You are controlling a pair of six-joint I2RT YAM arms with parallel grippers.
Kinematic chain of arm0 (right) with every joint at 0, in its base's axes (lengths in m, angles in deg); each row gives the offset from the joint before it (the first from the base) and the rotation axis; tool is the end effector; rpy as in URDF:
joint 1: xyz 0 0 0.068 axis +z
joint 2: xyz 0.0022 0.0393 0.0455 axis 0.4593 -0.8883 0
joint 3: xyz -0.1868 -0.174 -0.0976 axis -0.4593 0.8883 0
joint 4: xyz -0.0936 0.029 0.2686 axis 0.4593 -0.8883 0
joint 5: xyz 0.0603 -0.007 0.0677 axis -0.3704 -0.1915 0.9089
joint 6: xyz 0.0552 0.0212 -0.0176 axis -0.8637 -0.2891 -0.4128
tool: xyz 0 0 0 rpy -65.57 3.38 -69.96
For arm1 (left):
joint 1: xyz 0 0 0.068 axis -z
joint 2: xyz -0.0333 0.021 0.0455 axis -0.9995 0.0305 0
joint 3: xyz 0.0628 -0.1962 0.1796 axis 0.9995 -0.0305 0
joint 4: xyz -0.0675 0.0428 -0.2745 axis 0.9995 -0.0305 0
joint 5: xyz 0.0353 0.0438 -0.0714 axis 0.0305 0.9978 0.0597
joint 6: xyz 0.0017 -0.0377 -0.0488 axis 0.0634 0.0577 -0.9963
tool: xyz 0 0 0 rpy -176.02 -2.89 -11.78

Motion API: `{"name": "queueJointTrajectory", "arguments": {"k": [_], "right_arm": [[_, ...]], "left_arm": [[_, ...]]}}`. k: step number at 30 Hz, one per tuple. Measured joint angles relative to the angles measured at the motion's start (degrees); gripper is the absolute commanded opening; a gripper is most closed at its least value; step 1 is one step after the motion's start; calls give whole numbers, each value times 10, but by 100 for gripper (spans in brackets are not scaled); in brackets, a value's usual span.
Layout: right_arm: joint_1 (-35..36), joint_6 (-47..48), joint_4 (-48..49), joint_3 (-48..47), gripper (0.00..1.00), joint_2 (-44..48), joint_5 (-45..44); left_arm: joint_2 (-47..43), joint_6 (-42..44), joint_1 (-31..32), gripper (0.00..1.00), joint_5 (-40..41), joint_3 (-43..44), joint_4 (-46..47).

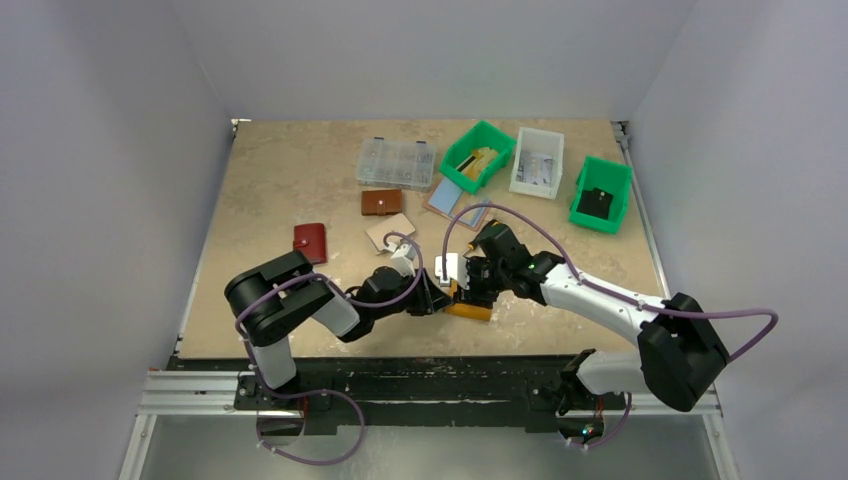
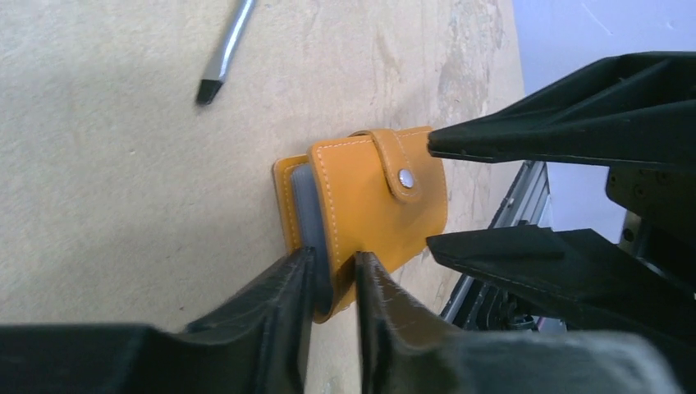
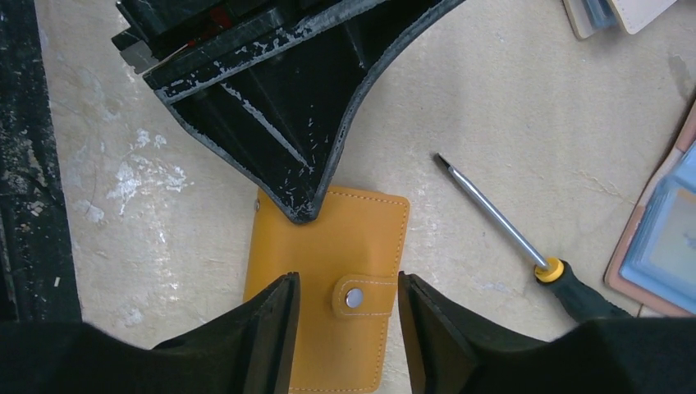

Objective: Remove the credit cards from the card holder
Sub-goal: Open the card holder at the center of the board.

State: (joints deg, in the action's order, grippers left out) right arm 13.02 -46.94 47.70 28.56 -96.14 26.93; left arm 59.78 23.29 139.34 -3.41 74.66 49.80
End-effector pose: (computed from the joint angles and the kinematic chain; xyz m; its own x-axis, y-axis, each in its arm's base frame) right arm 0.2051 0.1940 0.1794 0.0797 -0.7795 -0.6214 -0.9698 0.0836 -0.2293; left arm 0.1833 -0.2360 0.0721 -0.8339 -0.2906 -0.4692 0.2643 0.5360 -0.8018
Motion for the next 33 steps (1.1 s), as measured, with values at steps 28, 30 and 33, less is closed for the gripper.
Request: {"name": "queueJointTrajectory", "arguments": {"k": [28,30,33], "right_arm": [[1,-4,5,-8,0,-44,-53],[1,-5,5,-10,0,-44,-53],[0,-7,7,-10,0,-43,-54]], "left_arm": [[9,-2,-9,0,-10,-2,34],[9,-6,-10,0,-9,-5,38],[9,-6,-11,0,-10,-9,44]]}}
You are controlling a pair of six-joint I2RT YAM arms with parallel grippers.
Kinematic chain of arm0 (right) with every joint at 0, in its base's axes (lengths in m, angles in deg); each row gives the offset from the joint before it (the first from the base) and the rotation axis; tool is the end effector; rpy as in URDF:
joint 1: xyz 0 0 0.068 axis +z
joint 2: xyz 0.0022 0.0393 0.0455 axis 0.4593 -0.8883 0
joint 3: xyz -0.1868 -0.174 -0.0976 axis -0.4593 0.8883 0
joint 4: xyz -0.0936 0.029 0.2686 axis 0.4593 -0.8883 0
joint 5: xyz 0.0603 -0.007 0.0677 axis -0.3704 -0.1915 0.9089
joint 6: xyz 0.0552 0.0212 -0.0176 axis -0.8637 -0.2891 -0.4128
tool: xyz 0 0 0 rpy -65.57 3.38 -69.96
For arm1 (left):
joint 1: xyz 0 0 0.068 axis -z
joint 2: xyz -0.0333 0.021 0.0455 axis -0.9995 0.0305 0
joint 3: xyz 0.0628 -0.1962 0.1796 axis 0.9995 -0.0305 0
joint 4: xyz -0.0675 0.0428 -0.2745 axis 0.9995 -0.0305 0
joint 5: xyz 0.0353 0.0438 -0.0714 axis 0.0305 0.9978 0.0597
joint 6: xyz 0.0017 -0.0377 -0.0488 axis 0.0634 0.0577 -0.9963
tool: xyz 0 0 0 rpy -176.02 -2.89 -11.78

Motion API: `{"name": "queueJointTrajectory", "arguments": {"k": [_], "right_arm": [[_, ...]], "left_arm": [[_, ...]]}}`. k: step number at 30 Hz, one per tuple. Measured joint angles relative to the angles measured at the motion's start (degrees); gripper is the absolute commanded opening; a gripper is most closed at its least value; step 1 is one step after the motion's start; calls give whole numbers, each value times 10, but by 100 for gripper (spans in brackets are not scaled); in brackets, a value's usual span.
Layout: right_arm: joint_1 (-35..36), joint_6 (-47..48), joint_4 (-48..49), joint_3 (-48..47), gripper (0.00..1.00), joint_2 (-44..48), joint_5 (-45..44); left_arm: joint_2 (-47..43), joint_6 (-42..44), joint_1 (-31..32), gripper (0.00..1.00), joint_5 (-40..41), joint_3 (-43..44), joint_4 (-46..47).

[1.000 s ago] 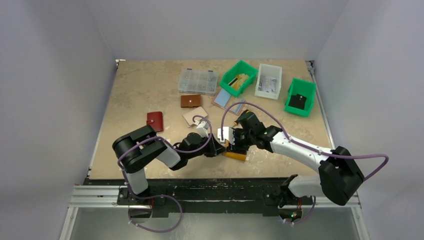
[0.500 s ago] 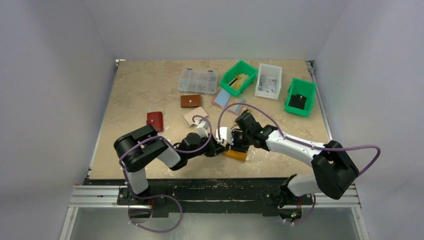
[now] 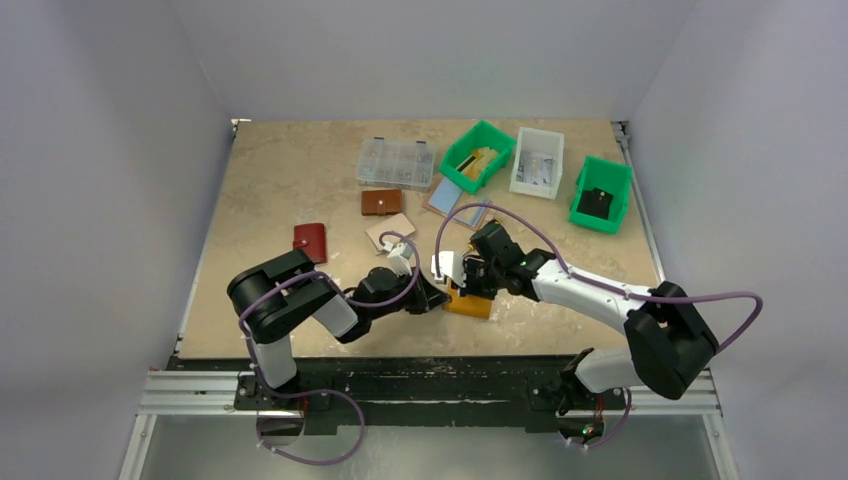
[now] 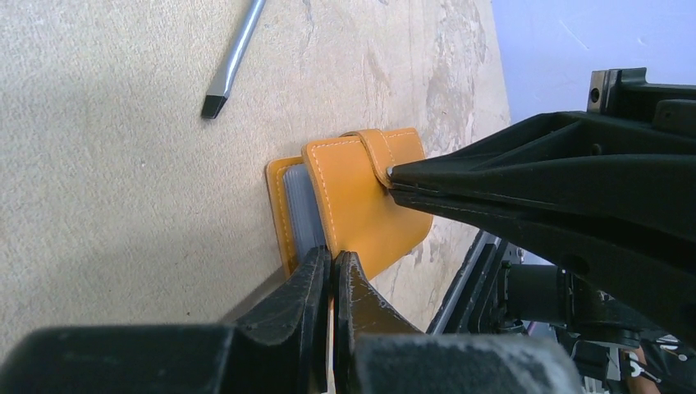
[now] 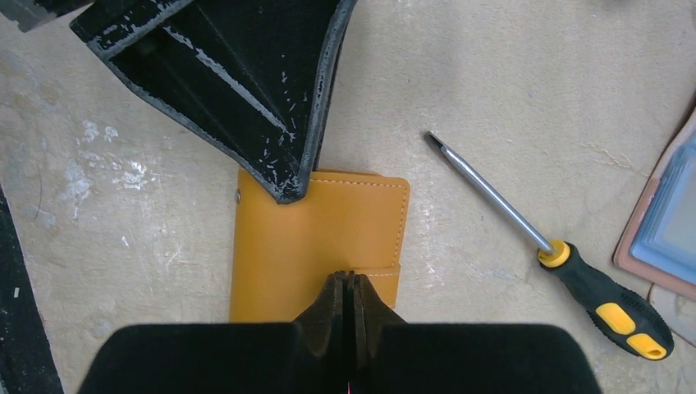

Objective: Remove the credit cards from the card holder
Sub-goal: Open the card holder at the center of the board.

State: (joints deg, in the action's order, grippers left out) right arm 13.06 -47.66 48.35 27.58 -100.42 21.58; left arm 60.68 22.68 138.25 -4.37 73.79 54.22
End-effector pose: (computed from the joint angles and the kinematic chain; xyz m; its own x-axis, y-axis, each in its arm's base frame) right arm 0.2150 0.1972 0.1649 0.0315 -0.8325 -0.5532 -0.9615 0.1259 -0.2441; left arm 0.1859 -0.2314 0.0731 -0.8241 -0.3174 -0.4691 0.2739 0.5017 -0.8205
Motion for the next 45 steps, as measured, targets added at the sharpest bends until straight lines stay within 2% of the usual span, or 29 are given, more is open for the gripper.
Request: {"name": "queueJointTrajectory", "arguments": {"k": [4,14,20,22,25,31,32,34,36,37,38,40,41,43,44,45], "right_arm": [[-4,-7,2,0,0,5,-3],[-39,-23,11,0,0,11,-80],[-81,-40,8,-1,0,12,-40],[-99,-48,5,-3,0,13,-18],[-116,-56,3,-8,0,21,8],[-128,-68,2,-19,0,35,57],[-128,-69,2,-19,6,36,67],[-131,-69,-4,-19,34,33,95],[-132,-61,-23,-23,49,24,122],[-132,-55,-34,-28,74,14,136],[-131,-52,-42,-31,95,6,145],[-129,-49,-52,-34,99,-12,160],[-126,-45,-56,-34,99,-16,163],[-118,-43,-62,-34,99,-15,165],[-113,-43,-61,-34,99,-14,166],[-107,-44,-59,-34,99,-12,166]], "left_arm": [[1,1,0,0,0,-4,8],[0,1,-1,0,-8,-22,27],[-21,32,-1,0,-11,-35,18],[-42,61,-1,3,-13,-37,-6],[-85,107,-1,15,-12,-37,-59],[-165,184,-1,28,8,-24,-189],[-174,192,-1,30,13,-24,-204],[-189,200,-1,33,23,-24,-232],[-204,207,-1,36,32,-24,-260],[-212,208,-1,38,37,-24,-272],[-224,209,-1,42,45,-24,-289],[-260,208,-1,53,65,-25,-322],[-283,206,-1,64,76,-28,-334],[-344,194,-1,91,101,-44,-349],[-375,185,-1,99,112,-54,-355],[-411,171,-1,100,126,-66,-361]]}}
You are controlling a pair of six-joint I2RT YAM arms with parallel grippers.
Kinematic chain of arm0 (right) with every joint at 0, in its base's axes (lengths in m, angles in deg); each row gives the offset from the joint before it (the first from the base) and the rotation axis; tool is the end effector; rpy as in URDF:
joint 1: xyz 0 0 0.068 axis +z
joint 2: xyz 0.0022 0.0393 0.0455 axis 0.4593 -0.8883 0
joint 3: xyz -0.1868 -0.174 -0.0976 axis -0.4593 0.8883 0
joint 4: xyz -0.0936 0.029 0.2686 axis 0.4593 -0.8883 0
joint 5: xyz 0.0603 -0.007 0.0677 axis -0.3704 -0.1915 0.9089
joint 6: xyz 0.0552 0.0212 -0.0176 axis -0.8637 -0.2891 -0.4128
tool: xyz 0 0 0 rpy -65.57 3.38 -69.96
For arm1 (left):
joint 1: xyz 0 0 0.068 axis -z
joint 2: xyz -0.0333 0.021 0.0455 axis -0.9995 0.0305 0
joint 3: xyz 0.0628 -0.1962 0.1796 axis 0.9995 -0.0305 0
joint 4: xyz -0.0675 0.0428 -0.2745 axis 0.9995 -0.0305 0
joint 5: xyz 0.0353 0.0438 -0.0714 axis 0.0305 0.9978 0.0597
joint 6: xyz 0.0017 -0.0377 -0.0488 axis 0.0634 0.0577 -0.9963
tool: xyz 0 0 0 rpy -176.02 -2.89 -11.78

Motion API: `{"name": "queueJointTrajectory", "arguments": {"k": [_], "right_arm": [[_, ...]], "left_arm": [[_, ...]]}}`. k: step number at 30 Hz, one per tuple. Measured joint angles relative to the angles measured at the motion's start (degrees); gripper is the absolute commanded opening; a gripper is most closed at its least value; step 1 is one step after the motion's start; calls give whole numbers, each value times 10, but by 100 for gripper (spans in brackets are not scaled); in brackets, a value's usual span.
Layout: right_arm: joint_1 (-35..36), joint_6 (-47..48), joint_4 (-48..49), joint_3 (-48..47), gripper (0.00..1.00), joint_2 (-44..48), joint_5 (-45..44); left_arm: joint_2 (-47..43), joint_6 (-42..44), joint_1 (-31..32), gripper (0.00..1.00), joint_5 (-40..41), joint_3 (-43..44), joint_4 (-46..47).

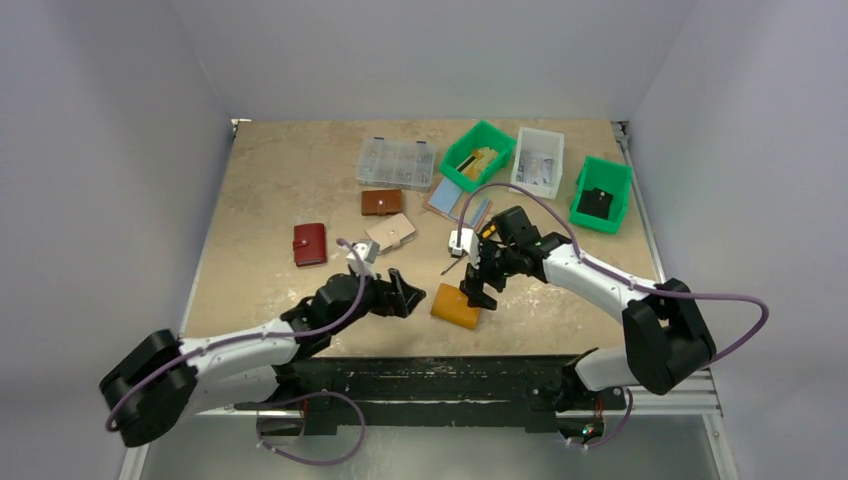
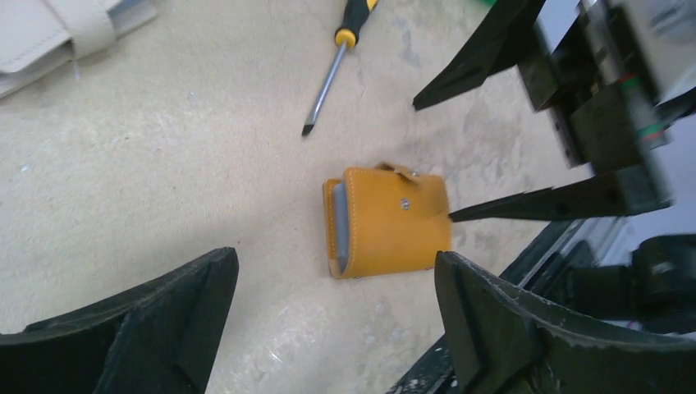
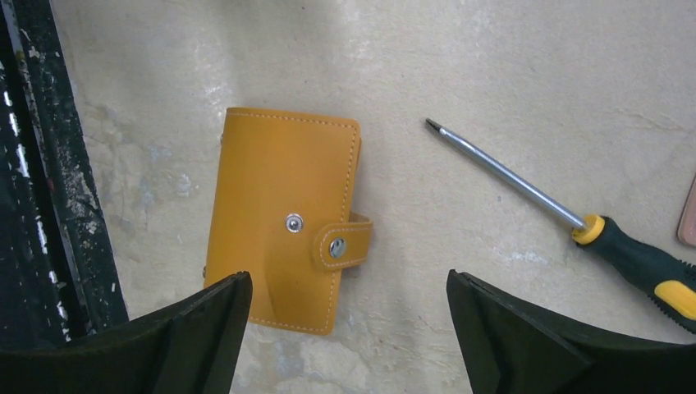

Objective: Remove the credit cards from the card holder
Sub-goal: Open the card holder at the center of the board.

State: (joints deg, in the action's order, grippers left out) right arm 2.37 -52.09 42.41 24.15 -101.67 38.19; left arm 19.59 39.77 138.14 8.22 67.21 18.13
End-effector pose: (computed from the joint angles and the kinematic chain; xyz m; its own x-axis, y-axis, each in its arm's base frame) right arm 0.2421 0.1650 0.1758 -0.1843 -0.7164 -0.6729 -0.9728 0.2308 0.0207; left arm 0.1575 -0.1811 0.1501 -0.6366 -0.2470 -0.7306 0.3945 0.7097 -0.5837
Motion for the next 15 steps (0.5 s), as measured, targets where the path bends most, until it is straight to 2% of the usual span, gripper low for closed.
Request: {"name": "queueJointTrajectory", "arguments": {"k": [4,7,9,15], "right_arm": [[24,-16,17,0,97,0,-12],[40,-35,37,0,87,-1,-26],[47,-45,47,0,74,-6,-40],[50,-64,63,0,51,-23,-70]], "left_arm": [[-117,-58,0,99,39,-44,-19],[-157,-97,-1,97,44,-59,-29],[-160,-123,-1,94,43,-62,-30],[-101,-196,-1,91,20,-64,-14]]}}
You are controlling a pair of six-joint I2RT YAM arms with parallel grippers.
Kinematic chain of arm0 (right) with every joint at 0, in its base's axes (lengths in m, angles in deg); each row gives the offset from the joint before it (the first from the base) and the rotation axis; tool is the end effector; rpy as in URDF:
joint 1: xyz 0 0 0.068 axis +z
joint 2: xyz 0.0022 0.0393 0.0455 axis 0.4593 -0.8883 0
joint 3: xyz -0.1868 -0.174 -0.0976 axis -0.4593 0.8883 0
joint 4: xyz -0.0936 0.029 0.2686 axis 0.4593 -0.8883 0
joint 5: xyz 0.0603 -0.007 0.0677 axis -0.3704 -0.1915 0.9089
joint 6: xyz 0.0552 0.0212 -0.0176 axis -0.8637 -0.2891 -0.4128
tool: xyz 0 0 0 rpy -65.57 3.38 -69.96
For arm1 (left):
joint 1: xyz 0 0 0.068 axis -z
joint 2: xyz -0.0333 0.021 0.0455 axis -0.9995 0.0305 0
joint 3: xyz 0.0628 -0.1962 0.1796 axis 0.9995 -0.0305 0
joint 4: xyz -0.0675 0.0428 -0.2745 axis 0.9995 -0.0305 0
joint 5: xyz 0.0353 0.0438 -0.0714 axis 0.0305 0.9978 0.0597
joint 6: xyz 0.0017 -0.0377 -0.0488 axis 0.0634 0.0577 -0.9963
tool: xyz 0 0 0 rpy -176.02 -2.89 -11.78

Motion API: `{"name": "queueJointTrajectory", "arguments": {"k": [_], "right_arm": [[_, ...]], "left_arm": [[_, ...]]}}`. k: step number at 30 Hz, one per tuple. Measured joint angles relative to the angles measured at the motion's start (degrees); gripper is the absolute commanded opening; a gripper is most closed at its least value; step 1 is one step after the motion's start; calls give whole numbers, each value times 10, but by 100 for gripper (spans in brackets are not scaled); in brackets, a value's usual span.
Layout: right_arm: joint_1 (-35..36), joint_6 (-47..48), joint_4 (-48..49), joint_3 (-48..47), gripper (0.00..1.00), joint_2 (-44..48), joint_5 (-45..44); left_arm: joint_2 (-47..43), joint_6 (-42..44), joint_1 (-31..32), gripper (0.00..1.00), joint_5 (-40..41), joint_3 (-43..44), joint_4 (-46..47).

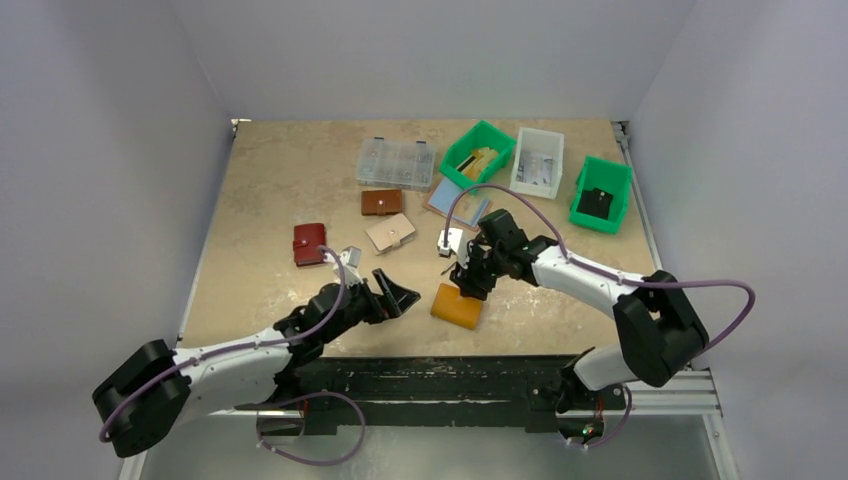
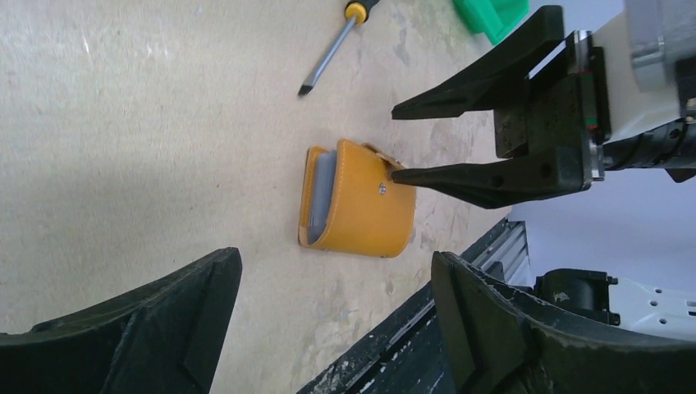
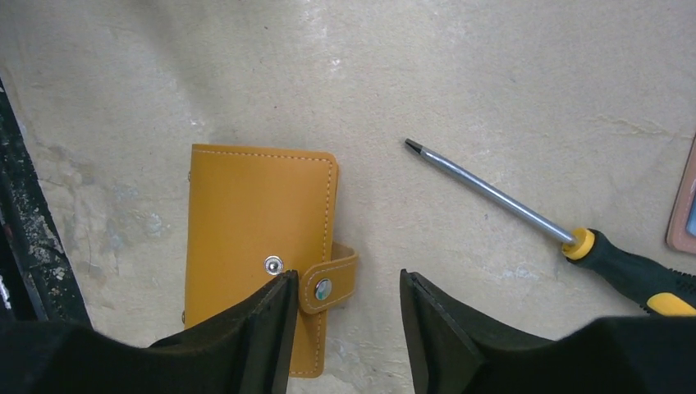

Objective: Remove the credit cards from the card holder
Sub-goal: Open the card holder at the center of the board.

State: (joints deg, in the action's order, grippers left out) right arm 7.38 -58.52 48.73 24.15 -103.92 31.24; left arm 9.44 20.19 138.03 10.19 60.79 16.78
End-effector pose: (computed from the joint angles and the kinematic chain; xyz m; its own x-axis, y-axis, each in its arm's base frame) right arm 0.2415 0.1896 0.1697 -0.2016 -0.7231 -0.6607 -0.9562 0.2915 -0.0272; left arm 0.1408 -0.1581 0.1449 -0.6974 -0.5072 -0.5063 0.1669 0.5721 -0.8030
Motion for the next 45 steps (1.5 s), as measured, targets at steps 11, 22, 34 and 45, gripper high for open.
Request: {"name": "queueJointTrajectory", "arguments": {"k": [11,22,34,45], "right_arm": [[0,-5,-4,-7,0,-17,-10],[-50,4,-47,-12,0,34,115],[-67,67,-114,-17,0,74,219],[-82,95,-141,-17,0,97,245]], "left_arm": [[145,-119,18,94,-35,3,84],[233,-232,39,96,-56,51,107],[236,-275,44,96,-47,82,65],[250,-280,51,93,-46,107,35]]}}
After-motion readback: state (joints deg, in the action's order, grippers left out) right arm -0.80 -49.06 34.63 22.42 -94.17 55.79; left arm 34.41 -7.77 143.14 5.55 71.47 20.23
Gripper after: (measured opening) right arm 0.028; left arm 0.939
